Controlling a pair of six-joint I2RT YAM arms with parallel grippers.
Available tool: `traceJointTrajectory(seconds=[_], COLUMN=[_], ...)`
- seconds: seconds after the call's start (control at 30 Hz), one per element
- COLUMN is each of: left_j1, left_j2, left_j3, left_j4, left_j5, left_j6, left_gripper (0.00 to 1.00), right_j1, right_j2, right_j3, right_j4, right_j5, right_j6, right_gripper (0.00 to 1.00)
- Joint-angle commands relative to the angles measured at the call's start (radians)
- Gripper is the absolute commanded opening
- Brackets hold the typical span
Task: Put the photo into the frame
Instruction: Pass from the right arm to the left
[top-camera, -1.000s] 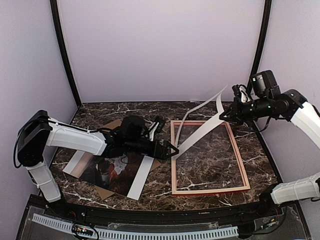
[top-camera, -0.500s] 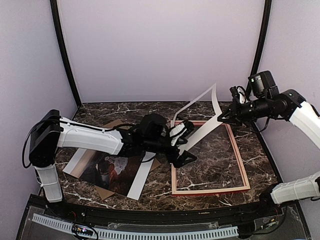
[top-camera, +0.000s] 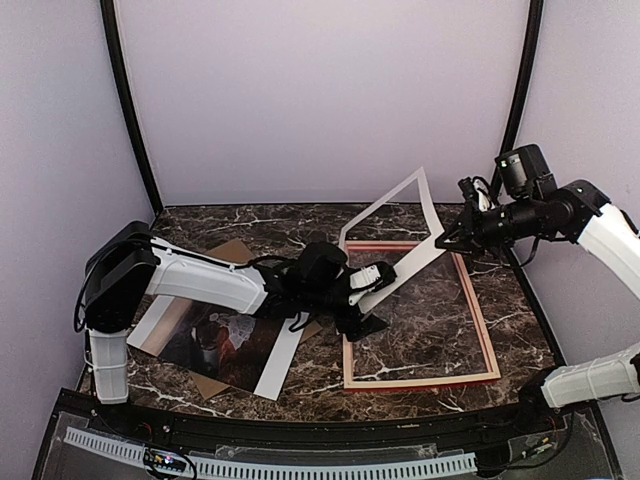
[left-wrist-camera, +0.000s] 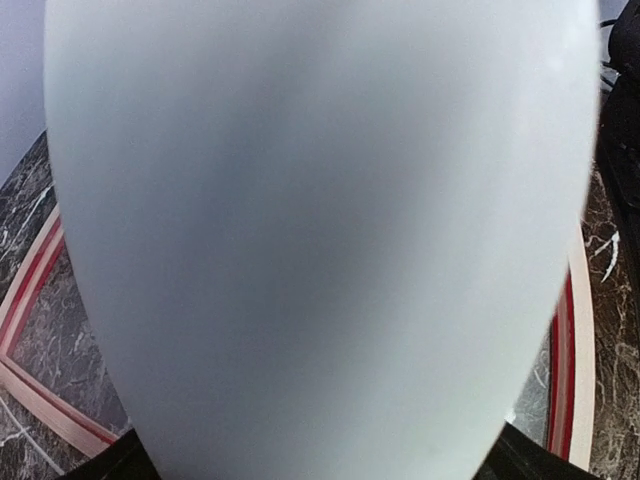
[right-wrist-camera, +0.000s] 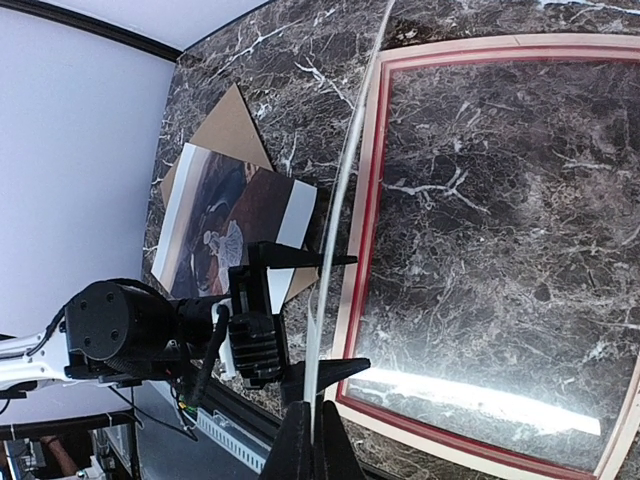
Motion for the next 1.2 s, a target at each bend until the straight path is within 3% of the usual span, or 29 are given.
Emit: traceJointTrajectory(seconds=[0.0, 0.43, 0.6, 1.17], left_j1=[-0.001, -0.001, -0.001, -0.018], left_j2=[0.006, 0.002, -0.012, -0.062], left_j3=[0.018, 0.033, 0.029, -0.065], left_j4=[0.009, -0.115, -0.136, -0.129], left_j5=[-0.056, -0.093, -0.083, -0.055], left_j6=[0.043, 0.089, 0.090, 0.057], left_gripper=[0.90, 0.51, 0.49, 0.47], right_j1=[-0.005, -0.005, -0.005, -0.025], right_j2=[-0.017, -0.026, -0.030, -0.041], right_j3=[-0.008, -0.087, -0.117, -0.239], right_j4=[0.002, 0.001, 0.011, 0.093], right_j5=[-0.005, 0.027, 0.028, 0.038], right_j6=[-0.023, -0.030, -0.027, -0.012], right_gripper=[0.00, 0.00, 0.05, 0.45])
